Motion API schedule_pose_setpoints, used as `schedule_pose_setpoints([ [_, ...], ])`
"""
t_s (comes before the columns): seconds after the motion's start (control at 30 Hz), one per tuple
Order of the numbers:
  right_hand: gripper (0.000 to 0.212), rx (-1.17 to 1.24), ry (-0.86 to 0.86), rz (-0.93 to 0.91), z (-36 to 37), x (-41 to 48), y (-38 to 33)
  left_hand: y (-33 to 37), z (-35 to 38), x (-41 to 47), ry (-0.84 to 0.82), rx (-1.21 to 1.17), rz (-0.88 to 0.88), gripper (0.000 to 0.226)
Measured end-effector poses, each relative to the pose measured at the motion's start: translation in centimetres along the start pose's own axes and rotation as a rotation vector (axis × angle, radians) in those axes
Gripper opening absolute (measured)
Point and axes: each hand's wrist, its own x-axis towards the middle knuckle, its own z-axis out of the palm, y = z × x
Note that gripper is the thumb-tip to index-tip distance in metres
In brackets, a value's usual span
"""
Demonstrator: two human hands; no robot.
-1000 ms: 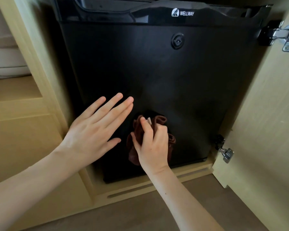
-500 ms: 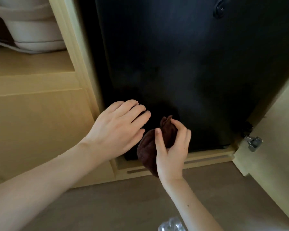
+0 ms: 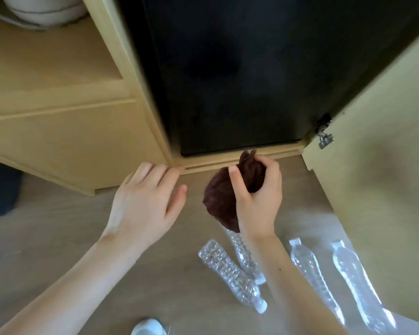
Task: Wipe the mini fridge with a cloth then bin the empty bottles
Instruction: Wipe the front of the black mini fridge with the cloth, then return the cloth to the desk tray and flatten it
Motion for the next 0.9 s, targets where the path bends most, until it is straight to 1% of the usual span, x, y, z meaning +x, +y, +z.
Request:
schedule_pose_setpoints([
  [0.1, 0.046, 0.024, -0.070, 0.086, -3.4, -0.7, -7.2, 1.8, -7.7, -0.3, -0.015, -0.033, -0.036, 0.036],
  [0.2, 0.040, 0.026, -0.130, 0.135, -7.1, -1.5, -15.3, 4.0, -16.7, 0.4, -0.023, -0.070, -0.069, 0.031],
  [0.3, 0.038, -0.037, -0.165, 0.140, -11.3, -2.4, -24.4, 6.2, -26.7, 1.5, -0.070, -0.109, -0.130, 0.031],
  [0.43, 0.033, -0.086, -0.162, 0.109, -17.9, -2.8, -38.2, 9.4, -41.1, 3.2, -0.090, -0.145, -0.173, 0.030],
  [0.57, 0.033, -0.089, -0.143, 0.031, -24.1, -2.7, -51.1, 11.4, -54.3, 4.7, -0.044, -0.162, -0.189, 0.029],
  [0.67, 0.034, -0.070, -0.139, -0.085, -27.8, -2.1, -58.9, 12.6, -62.0, 5.8, 0.005, -0.152, -0.173, 0.025],
  [0.77, 0.033, -0.045, -0.125, -0.229, -30.5, -1.4, -65.2, 13.5, -67.9, 6.3, 0.093, -0.127, -0.125, 0.025],
  [0.9, 0.034, -0.024, -0.141, -0.373, -32.9, -0.7, -70.3, 14.4, -72.9, 6.2, 0.225, -0.077, -0.045, 0.028],
])
